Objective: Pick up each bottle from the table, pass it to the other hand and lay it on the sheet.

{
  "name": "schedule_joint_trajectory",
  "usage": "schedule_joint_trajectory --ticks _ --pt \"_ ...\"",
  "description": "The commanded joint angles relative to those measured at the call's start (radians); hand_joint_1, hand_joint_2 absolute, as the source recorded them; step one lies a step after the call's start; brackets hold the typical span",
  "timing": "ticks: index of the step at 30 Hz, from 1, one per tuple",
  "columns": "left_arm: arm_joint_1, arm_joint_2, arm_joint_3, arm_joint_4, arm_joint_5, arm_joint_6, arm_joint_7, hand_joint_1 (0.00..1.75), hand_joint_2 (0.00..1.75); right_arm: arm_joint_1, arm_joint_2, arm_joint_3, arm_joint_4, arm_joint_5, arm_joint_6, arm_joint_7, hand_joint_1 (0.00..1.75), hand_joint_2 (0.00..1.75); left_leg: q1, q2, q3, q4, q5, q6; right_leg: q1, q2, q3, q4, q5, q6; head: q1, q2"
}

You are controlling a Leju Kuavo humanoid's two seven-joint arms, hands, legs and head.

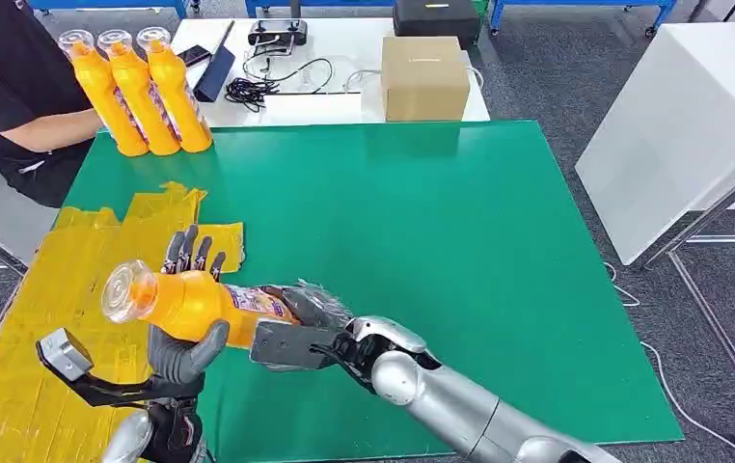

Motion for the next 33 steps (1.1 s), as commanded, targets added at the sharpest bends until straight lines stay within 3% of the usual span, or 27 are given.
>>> schedule_joint_trajectory --ticks 1,5,6,33 --pt "-0.057 0.014 -0.024 0.098 -0.006 -0.017 0.019 0.00 1.75 -0.049 0.027 0.160 0.023 -0.009 0.037 0.000 1.75 1.75 0.001 0.002 0.003 -0.001 -0.001 -0.002 0.001 0.001 0.002 -0.001 0.000 -0.001 0.000 0.000" --pt "-0.065 0.025 -0.030 0.112 -0.042 -0.025 0.005 0.00 1.75 -0.050 0.020 0.185 0.011 -0.014 0.036 -0.003 1.75 1.75 0.001 0.001 0.002 -0.001 0.000 -0.002 0.001 0.001 0.002 -0.001 0.000 -0.001 0.000 0.000" --pt "-0.064 0.023 -0.028 0.111 -0.042 -0.025 0.004 1.75 1.75 -0.050 0.019 0.186 0.011 -0.015 0.036 -0.003 1.75 1.75 0.000 0.000 0.001 -0.001 0.000 -0.001 0.000 0.000 0.001 -0.001 0.000 0.000 0.000 0.000" --pt "-0.087 0.010 -0.029 0.094 -0.049 -0.046 -0.005 1.75 1.75 -0.052 0.025 0.176 -0.002 -0.038 0.026 0.012 1.75 1.75 0.001 0.000 0.000 0.000 0.000 -0.001 0.001 -0.001 0.000 0.000 0.000 0.000 0.000 0.000"
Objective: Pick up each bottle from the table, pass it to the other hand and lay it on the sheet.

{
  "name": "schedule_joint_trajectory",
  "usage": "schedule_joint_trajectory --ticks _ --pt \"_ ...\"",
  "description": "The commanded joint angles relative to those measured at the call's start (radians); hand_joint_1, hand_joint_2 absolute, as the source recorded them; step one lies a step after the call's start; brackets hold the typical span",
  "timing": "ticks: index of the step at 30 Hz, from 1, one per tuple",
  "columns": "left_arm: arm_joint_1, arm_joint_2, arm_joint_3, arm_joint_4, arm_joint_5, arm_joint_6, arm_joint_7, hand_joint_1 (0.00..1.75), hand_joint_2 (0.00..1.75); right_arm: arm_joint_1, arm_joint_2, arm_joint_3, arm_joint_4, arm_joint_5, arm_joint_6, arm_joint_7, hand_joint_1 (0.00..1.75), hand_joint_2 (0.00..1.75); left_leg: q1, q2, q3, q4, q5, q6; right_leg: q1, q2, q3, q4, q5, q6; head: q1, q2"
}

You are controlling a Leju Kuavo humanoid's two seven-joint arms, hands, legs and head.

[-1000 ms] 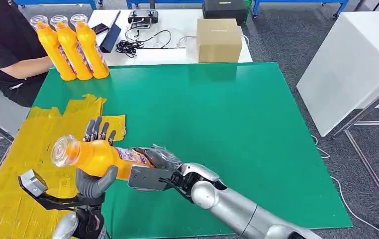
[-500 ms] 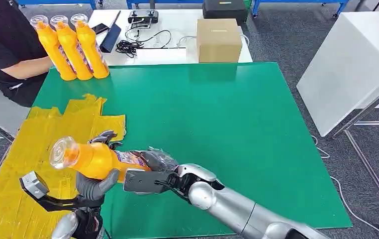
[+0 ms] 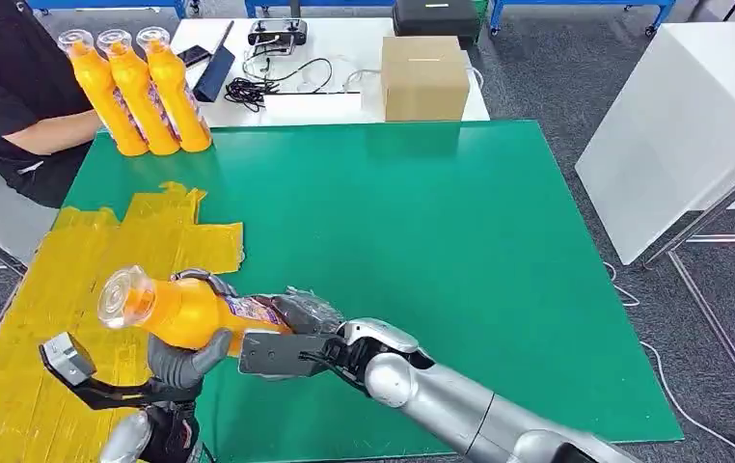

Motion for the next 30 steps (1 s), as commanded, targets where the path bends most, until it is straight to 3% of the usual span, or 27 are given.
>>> schedule_joint_trajectory --ticks 1,4,5,6,7,8,12,15,23,26,30 --pt "-0.081 -0.003 -0.037 0.062 -0.003 -0.001 0.018 1.75 1.75 -0.011 0.019 0.087 -0.014 -0.003 0.015 -0.013 1.75 1.75 0.000 -0.001 0.000 0.000 0.000 -0.001 0.000 -0.001 0.000 0.000 0.000 0.000 0.000 0.000" --pt "-0.049 -0.003 -0.011 0.040 -0.003 0.005 0.009 1.75 1.75 0.021 -0.013 0.020 -0.082 0.035 -0.083 -0.055 1.75 1.75 0.001 -0.001 0.000 0.000 0.000 -0.001 0.001 -0.002 0.001 0.000 -0.001 0.000 0.000 0.000" --pt "-0.029 -0.002 0.003 0.029 -0.050 0.037 -0.020 1.75 1.75 0.055 -0.029 -0.027 -0.129 0.064 -0.149 -0.104 0.14 1.75 0.001 -0.001 0.000 0.000 0.000 -0.001 0.001 -0.002 0.001 0.000 -0.001 0.000 0.000 0.000" --pt "-0.002 -0.004 0.037 0.001 -0.215 0.195 -0.101 1.75 1.75 0.169 -0.024 -0.175 -0.230 0.113 -0.313 -0.199 0.00 0.00 0.001 -0.001 0.000 0.000 0.000 -0.001 0.000 -0.002 0.001 -0.001 -0.001 0.000 0.000 0.000" --pt "0.037 0.002 0.010 -0.036 -0.550 0.530 -0.110 1.75 1.75 0.295 -0.093 -0.276 -0.407 0.138 -0.462 -0.228 0.00 0.00 0.001 -0.001 0.002 0.000 -0.001 -0.002 0.001 -0.002 0.003 -0.001 -0.001 0.000 0.000 0.000" --pt "0.051 0.018 -0.005 -0.055 -0.575 0.560 -0.109 1.75 1.75 0.357 -0.132 -0.322 -0.496 0.148 -0.460 -0.230 0.00 0.00 0.001 -0.005 0.002 -0.001 -0.001 -0.001 0.001 -0.005 0.004 -0.003 -0.002 0.000 0.000 0.000" --pt "0.046 0.024 -0.018 -0.057 -0.573 0.577 -0.105 1.75 1.75 0.391 -0.128 -0.350 -0.525 0.161 -0.426 -0.231 0.00 0.00 -0.002 -0.009 0.000 -0.001 -0.001 0.000 -0.002 -0.007 0.003 -0.001 -0.002 0.001 0.002 0.000" --pt "0.039 0.023 -0.021 -0.050 -0.572 0.580 -0.104 1.75 1.75 0.381 -0.109 -0.345 -0.499 0.168 -0.425 -0.234 0.00 0.00 0.001 -0.001 -0.002 0.001 -0.003 -0.002 0.001 0.000 -0.001 -0.001 -0.001 0.000 0.000 0.000" --pt "0.039 0.023 -0.021 -0.050 -0.572 0.580 -0.104 1.75 1.75 0.381 -0.109 -0.345 -0.499 0.168 -0.425 -0.234 0.00 0.00 0.000 0.000 -0.001 0.000 0.000 -0.001 0.000 0.000 -0.001 -0.001 0.000 0.000 0.001 0.000" --pt "0.038 0.016 -0.033 -0.026 -0.893 0.826 -0.045 1.75 1.75 0.492 -0.113 -0.426 -0.575 0.148 -0.507 -0.322 0.00 0.00 0.000 -0.002 -0.001 -0.001 0.000 -0.001 0.000 -0.003 0.000 -0.002 -0.001 0.000 0.001 0.000" --pt "-0.011 0.040 -0.074 0.008 -1.116 0.907 0.083 1.75 1.75 0.507 -0.113 -0.465 -0.596 0.089 -0.460 -0.325 0.00 0.00 0.000 -0.004 -0.002 0.000 0.000 -0.001 0.000 -0.004 -0.001 -0.001 -0.001 0.000 0.001 0.000"
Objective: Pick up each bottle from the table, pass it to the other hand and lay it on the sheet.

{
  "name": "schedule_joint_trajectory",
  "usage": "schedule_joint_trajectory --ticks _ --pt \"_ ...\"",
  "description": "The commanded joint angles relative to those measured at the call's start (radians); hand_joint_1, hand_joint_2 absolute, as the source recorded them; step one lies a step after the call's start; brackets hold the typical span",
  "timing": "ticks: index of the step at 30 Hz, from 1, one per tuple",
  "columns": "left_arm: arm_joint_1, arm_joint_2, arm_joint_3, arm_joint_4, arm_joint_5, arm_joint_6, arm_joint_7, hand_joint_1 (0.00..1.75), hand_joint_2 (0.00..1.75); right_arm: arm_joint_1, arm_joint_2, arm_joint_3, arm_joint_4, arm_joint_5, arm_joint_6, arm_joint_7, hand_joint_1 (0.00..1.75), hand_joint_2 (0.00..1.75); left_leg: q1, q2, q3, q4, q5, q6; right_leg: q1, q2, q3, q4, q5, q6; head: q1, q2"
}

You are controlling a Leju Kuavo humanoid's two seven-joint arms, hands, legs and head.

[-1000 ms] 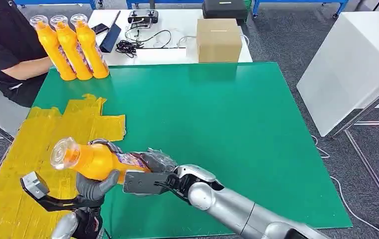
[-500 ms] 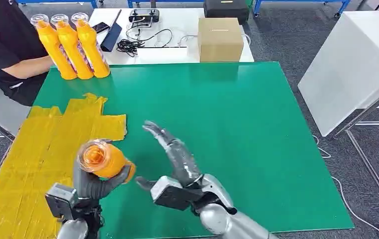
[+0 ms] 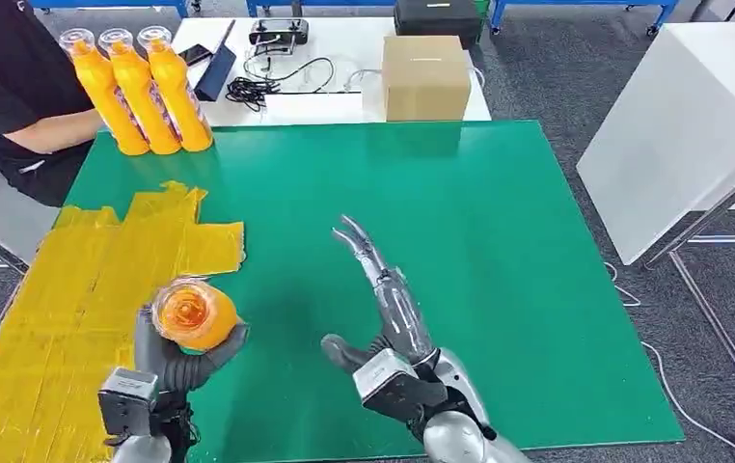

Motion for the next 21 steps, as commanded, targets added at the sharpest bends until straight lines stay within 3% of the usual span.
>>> schedule_joint_trajectory --ticks 1,6,7,9,21 --pt "-0.085 0.045 -0.073 0.079 -0.431 0.208 0.194 1.75 1.75 0.078 -0.022 -0.120 -0.080 -0.079 0.022 -0.044 0.00 0.00 0.000 -0.002 0.002 -0.001 -0.001 -0.001 0.000 -0.003 0.003 -0.001 -0.001 0.000 0.000 0.000" --pt "-0.100 0.118 -0.068 0.079 -0.617 0.166 0.294 1.75 1.75 0.092 -0.010 -0.143 -0.079 -0.108 0.042 -0.056 0.00 0.00 0.000 0.000 0.001 -0.001 0.000 -0.001 0.000 -0.001 0.002 -0.001 0.000 -0.001 0.000 0.000" --pt "-0.107 0.171 -0.072 0.102 -0.777 0.055 0.408 1.75 1.75 0.096 -0.002 -0.147 -0.081 -0.129 0.074 -0.052 0.00 0.00 0.001 0.000 0.002 -0.001 0.000 -0.002 0.001 -0.001 0.002 -0.001 0.000 -0.001 0.000 0.000" --pt "-0.130 0.208 -0.062 0.174 -0.814 0.016 0.427 1.75 1.75 0.103 0.009 -0.155 -0.080 -0.119 0.090 -0.047 0.00 0.00 0.000 0.001 0.003 -0.002 0.000 -0.002 0.000 0.000 0.002 -0.001 0.000 -0.001 0.000 0.000" --pt "-0.201 0.255 -0.076 0.346 -0.963 -0.086 0.499 1.75 1.75 0.073 0.032 -0.158 -0.063 -0.139 0.161 -0.034 0.00 0.00 0.001 0.002 0.002 -0.001 0.000 -0.001 0.001 0.002 0.002 0.000 0.000 0.000 0.000 0.000"
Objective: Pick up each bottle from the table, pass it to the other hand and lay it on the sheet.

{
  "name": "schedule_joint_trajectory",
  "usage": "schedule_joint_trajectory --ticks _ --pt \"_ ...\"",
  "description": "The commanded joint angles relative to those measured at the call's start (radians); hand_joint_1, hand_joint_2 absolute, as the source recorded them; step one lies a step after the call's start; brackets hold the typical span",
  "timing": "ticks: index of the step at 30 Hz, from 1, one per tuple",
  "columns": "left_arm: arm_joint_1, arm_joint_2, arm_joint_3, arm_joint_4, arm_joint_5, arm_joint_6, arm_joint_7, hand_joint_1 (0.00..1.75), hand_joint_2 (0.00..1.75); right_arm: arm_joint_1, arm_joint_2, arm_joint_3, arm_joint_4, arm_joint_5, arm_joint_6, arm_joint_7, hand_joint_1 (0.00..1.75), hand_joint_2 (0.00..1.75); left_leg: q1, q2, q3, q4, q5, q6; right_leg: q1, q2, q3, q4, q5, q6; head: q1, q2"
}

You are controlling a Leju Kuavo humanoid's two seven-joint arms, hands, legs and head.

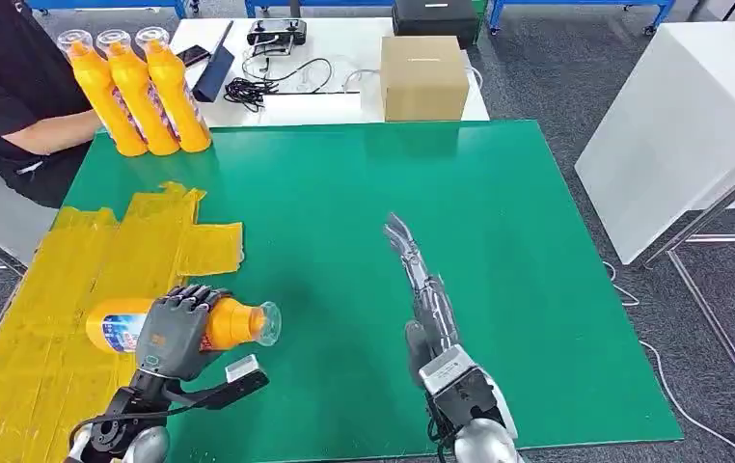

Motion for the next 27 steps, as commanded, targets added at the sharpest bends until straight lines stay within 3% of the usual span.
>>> schedule_joint_trajectory --ticks 1,7,8,9,22,25,27 --pt "-0.094 0.066 -0.033 0.212 -0.053 -0.085 0.040 1.75 1.75 -0.026 0.019 -0.024 0.027 -0.012 0.039 0.009 0.00 0.00 0.000 0.000 0.003 -0.001 0.000 -0.001 0.000 -0.001 0.003 -0.002 0.000 0.000 0.000 0.000" --pt "-0.123 0.082 -0.027 0.311 -0.117 -0.095 0.093 1.75 1.75 -0.025 0.024 -0.026 0.038 -0.012 0.063 0.006 0.00 0.00 0.000 0.000 0.001 -0.001 0.000 -0.001 0.000 -0.001 0.002 -0.001 0.000 0.000 0.000 0.000" --pt "-0.127 0.081 -0.026 0.318 -0.117 -0.098 0.091 0.00 1.75 -0.025 0.025 -0.026 0.039 -0.012 0.065 0.007 0.00 0.00 0.000 -0.001 0.002 -0.001 0.000 -0.002 0.001 -0.001 0.003 -0.001 0.000 -0.001 0.000 0.000" --pt "-0.132 0.079 -0.022 0.329 -0.123 -0.105 0.097 0.00 0.00 -0.025 0.026 -0.026 0.040 -0.012 0.067 0.008 0.00 0.00 0.000 -0.001 0.002 -0.001 0.000 -0.001 0.001 -0.001 0.002 -0.001 0.000 0.000 0.000 0.000" --pt "-0.124 0.066 0.000 0.312 -0.206 -0.062 0.159 0.00 0.00 -0.018 0.027 -0.030 0.041 -0.012 0.069 0.010 0.00 0.00 0.000 0.000 0.002 -0.001 0.000 -0.001 0.001 0.000 0.002 -0.001 0.000 0.000 0.000 0.000" --pt "-0.117 0.042 0.023 0.292 -0.300 0.021 0.236 0.00 0.00 -0.010 0.024 -0.031 0.038 -0.011 0.067 0.010 0.00 0.00 0.000 0.000 0.001 0.000 0.000 -0.001 0.000 -0.001 0.002 -0.001 0.000 0.000 0.000 0.000" --pt "-0.091 0.002 0.073 0.234 -0.318 0.205 0.253 0.00 0.00 -0.013 0.016 -0.020 0.043 -0.011 0.058 0.010 0.00 0.00 0.001 0.000 0.003 -0.001 -0.001 -0.001 0.001 0.000 0.004 -0.002 0.000 0.000 0.000 0.000"
